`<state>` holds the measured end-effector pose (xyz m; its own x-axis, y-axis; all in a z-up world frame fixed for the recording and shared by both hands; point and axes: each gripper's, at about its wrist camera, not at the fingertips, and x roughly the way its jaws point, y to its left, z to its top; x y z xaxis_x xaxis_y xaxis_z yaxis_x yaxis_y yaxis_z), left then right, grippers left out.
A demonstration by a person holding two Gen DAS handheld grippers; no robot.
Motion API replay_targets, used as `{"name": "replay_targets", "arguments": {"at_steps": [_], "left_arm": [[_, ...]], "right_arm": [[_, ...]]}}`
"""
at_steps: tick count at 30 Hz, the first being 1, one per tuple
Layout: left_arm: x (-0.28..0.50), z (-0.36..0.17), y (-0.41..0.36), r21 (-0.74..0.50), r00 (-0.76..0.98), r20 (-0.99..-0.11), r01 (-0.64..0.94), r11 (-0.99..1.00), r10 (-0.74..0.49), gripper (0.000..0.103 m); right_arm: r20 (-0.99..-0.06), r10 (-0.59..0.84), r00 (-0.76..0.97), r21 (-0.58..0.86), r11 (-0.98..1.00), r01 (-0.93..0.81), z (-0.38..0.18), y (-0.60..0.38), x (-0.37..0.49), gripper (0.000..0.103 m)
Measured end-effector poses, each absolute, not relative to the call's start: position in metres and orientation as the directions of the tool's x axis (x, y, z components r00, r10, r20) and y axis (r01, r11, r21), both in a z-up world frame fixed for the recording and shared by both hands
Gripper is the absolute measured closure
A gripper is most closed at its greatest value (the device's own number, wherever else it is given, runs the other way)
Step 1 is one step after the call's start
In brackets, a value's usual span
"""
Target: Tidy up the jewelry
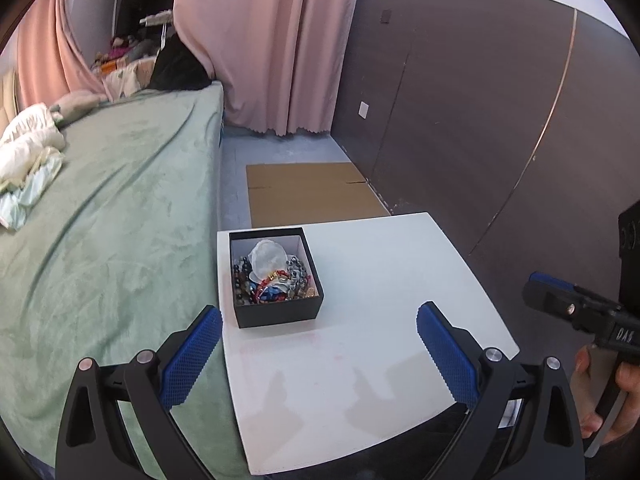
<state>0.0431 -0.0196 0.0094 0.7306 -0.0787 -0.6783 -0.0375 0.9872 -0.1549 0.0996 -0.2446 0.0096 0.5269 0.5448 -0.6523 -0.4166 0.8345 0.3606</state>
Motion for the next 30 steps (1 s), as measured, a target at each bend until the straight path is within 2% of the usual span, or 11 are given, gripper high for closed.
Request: {"name": "replay_targets", "arguments": {"at_steps": [8, 30], "left_arm": [[0.028, 0.025, -0.025, -0.163, 0.787, -0.612, -0.025, 0.986, -0.081, 0.008], [0.021, 0.025, -0.017, -0.155, 0.791, -0.61, -0.065, 0.986, -0.044, 0.008]], "right_arm": [[-0.645, 0.551, 0.53, 0.368, 0.831, -0.417, 0.008, -0.247, 0.095, 0.006], [-0.635, 0.551, 0.541, 0.376, 0.833, -0.407, 0.01, -0.248, 0.092, 0.006]]}}
